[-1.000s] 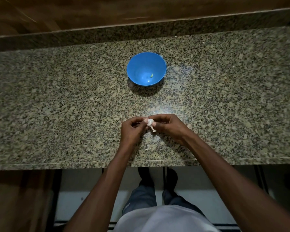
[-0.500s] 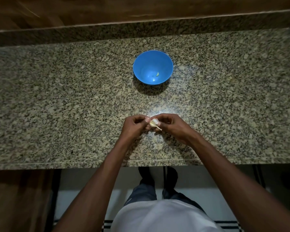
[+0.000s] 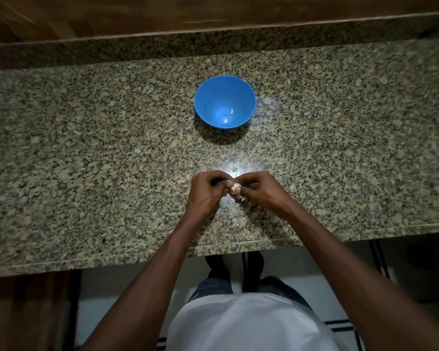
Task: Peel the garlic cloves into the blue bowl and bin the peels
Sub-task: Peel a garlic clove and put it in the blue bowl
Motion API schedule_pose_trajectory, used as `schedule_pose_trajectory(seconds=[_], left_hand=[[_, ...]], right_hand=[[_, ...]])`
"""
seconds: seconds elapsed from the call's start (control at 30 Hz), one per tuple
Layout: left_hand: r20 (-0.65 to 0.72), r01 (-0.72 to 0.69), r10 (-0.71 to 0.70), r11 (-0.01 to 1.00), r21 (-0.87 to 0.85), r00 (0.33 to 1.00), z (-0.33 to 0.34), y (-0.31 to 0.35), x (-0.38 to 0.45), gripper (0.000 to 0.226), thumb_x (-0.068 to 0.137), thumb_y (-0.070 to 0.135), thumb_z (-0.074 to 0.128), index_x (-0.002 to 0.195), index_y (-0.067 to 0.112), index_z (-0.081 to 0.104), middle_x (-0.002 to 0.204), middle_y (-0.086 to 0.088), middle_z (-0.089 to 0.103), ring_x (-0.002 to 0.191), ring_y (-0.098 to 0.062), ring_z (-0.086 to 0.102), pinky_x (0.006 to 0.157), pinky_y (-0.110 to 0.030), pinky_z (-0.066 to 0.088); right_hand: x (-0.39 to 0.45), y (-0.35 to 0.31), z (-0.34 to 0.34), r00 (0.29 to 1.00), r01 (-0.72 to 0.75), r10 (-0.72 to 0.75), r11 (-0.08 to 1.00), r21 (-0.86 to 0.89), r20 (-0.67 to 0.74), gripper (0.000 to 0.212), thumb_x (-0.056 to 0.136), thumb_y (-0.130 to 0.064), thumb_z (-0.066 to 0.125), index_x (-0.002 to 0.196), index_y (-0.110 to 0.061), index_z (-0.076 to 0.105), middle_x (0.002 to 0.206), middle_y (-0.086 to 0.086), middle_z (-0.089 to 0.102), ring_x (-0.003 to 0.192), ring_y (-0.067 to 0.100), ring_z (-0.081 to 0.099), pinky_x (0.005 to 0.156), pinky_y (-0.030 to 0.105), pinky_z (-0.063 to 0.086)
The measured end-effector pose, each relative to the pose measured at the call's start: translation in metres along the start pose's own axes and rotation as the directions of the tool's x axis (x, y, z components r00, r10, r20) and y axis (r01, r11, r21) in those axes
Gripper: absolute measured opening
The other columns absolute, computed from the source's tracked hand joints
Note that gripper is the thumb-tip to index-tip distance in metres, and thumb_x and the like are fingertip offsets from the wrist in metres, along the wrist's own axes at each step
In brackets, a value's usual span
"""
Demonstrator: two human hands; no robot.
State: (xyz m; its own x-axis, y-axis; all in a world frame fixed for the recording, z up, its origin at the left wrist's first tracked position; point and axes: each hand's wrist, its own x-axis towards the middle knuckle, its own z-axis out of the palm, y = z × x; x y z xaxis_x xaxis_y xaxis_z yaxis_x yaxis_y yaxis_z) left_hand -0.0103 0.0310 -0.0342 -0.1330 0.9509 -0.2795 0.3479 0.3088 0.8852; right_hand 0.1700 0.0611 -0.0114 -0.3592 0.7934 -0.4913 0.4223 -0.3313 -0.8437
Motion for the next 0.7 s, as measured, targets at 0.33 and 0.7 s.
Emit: schedule_pose_trajectory(seconds=[0.33,0.7], left_hand=[[-0.121,0.017,-0.002,0.993,0.117,0.993,0.001,-0.013,-0.023,0.013,0.093,0.011,0.072,0.096,0.021,0.08,0.093,0.012,0.075,0.083,0.005,0.066,0.067,-0.01,0.049],[-0.198,0.05,-0.031,0.994,0.093,0.98,0.005,-0.011,-0.039,0.02,0.079,0.032,0.088,0.093,0.02,0.084,0.085,0.009,0.078,0.075,-0.001,0.072,0.073,-0.033,0.063]], right_hand=[[-0.01,0.009,0.005,0.996,0.003,0.013,0.986,0.169,-0.092,0.021,0.1,-0.01,0.069,0.119,-0.002,0.073,0.112,0.017,0.077,0.104,0.036,0.075,0.09,0.052,0.062],[-0.003,0.012,-0.006,0.999,0.0,0.007,0.981,0.192,-0.04,0.021,0.095,-0.016,0.076,0.115,-0.009,0.076,0.107,0.009,0.079,0.088,0.018,0.076,0.077,0.034,0.063]])
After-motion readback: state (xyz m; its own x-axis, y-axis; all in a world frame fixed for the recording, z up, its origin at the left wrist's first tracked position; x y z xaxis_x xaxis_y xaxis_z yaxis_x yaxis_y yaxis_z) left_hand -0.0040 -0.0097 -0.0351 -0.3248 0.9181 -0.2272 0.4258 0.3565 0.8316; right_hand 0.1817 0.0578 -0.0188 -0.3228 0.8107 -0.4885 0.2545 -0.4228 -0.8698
